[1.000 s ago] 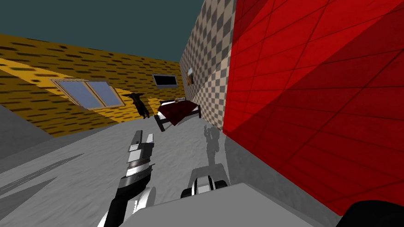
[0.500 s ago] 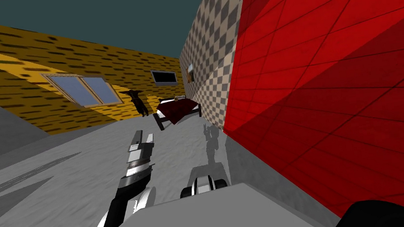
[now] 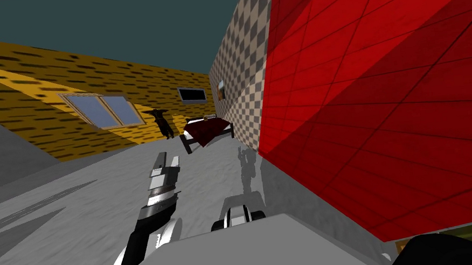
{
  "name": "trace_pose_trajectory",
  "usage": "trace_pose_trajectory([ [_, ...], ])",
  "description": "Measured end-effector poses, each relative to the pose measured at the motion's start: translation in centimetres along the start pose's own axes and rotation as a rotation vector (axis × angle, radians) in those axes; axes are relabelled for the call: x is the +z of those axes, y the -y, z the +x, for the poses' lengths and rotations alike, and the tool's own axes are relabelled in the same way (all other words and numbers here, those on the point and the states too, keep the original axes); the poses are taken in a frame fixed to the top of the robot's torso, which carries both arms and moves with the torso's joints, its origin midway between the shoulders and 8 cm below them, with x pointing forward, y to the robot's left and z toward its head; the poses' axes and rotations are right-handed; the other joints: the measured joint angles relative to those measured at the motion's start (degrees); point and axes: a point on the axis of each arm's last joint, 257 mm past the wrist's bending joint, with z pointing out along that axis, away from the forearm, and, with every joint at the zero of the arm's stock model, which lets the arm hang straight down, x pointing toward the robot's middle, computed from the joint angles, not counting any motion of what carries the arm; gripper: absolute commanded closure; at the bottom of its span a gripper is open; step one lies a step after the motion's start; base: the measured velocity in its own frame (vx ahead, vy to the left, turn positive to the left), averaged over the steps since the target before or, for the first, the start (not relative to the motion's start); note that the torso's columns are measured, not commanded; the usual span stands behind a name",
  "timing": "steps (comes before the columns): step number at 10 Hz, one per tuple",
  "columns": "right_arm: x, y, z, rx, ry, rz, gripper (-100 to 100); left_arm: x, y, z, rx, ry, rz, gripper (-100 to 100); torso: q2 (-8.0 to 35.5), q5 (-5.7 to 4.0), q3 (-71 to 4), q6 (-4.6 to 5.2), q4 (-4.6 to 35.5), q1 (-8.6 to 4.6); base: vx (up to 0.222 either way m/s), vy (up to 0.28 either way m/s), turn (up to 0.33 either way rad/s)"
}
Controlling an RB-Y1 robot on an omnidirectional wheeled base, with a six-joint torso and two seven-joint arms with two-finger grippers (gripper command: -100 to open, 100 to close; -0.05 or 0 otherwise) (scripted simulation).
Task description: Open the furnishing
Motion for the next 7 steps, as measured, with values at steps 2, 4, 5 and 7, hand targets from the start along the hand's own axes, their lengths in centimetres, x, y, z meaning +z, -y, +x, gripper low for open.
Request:
trace_pose_trajectory([
  [2,-0.02,-0.02,0.18,0.002,-0.003,-0.001,100,-0.01,0.00,0.00,0.000,0.000,0.000,0,0.10,-0.03,0.09,0.00,0.05,-0.03,0.110,0.061,0.035],
  [4,-0.01,-0.09,0.41,0.006,-0.007,-0.003,100,-0.01,0.00,0.00,0.000,0.000,0.000,0,0.30,-0.04,0.19,0.02,0.09,-0.13,0.159,0.074,0.034],
  [5,-0.01,-0.11,0.54,0.009,-0.009,-0.004,100,-0.01,0.00,0.00,0.000,0.000,0.000,0,0.41,-0.07,0.27,0.02,0.13,-0.21,0.181,0.094,0.044],
  [7,-0.04,-0.12,0.64,0.013,-0.011,-0.006,-100,0.00,0.00,0.00,0.000,0.000,0.000,0,0.75,-0.09,0.46,0.06,0.21,-0.33,0.012,0.002,-0.014],
])
